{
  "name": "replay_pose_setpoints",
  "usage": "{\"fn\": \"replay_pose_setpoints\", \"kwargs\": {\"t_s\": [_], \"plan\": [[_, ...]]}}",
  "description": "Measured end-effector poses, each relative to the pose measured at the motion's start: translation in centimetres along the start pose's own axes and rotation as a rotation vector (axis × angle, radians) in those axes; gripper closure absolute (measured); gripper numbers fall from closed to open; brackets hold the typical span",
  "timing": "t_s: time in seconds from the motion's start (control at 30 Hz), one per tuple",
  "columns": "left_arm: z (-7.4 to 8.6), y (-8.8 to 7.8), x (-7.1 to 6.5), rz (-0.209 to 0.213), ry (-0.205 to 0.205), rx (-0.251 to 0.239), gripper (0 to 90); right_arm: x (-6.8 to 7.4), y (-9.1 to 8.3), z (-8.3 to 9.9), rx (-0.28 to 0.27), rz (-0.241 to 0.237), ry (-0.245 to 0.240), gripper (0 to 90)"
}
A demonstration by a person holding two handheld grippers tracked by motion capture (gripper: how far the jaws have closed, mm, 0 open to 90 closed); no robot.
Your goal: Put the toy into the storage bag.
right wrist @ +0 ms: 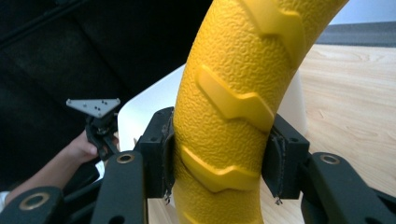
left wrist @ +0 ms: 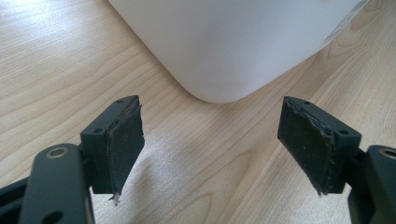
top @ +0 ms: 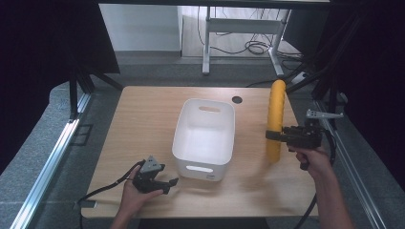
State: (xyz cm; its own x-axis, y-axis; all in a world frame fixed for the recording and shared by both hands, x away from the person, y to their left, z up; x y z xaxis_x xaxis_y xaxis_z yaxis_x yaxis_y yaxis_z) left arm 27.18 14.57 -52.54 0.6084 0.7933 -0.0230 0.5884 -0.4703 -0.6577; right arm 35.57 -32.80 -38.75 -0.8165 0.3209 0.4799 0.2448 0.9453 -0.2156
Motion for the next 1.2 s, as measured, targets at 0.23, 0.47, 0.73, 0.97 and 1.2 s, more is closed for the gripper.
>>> {"fn": "replay_pose_setpoints", "kwargs": {"t_s": [0.23, 0.47, 0.73, 0.97, 1.2], "plan": [[0.0, 0.0, 0.0, 0.001, -0.001, 0.002, 22.6, 0.6, 1.1, 0.2, -0.055, 0.032, -0.008, 51.0], [0.0, 0.0, 0.0, 0.001, -0.003, 0.001, 22.6, 1.4, 2.0, 0.7, -0.111, 0.048, -0.019, 50.9], [0.0, 0.1, -0.1, 0.005, -0.004, 0.003, 22.6, 3.0, 3.4, 1.0, -0.223, 0.073, -0.043, 50.7], [0.0, 0.1, -0.1, 0.005, -0.002, 0.002, 22.6, 5.0, 5.2, 1.4, -0.314, 0.144, -0.088, 50.6], [0.0, -0.1, 0.0, 0.004, -0.004, -0.001, 22.6, 6.6, 6.3, 1.9, -0.373, 0.203, -0.127, 50.5]]}}
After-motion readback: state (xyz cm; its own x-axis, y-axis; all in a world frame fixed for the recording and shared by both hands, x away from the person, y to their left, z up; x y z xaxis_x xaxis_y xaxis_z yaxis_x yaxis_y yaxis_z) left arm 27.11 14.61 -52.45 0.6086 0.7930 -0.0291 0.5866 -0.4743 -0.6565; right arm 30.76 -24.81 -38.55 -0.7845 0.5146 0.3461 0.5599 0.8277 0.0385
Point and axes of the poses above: each handheld gripper's, and its own axes: y roughly forward along the jaws, z roughly out of its underside, x roughly to its left, the point moved 1 cm from there along y, roughly forward along the jaws, and after that the axes turned 10 degrees about -z, right-handed, at the moved point
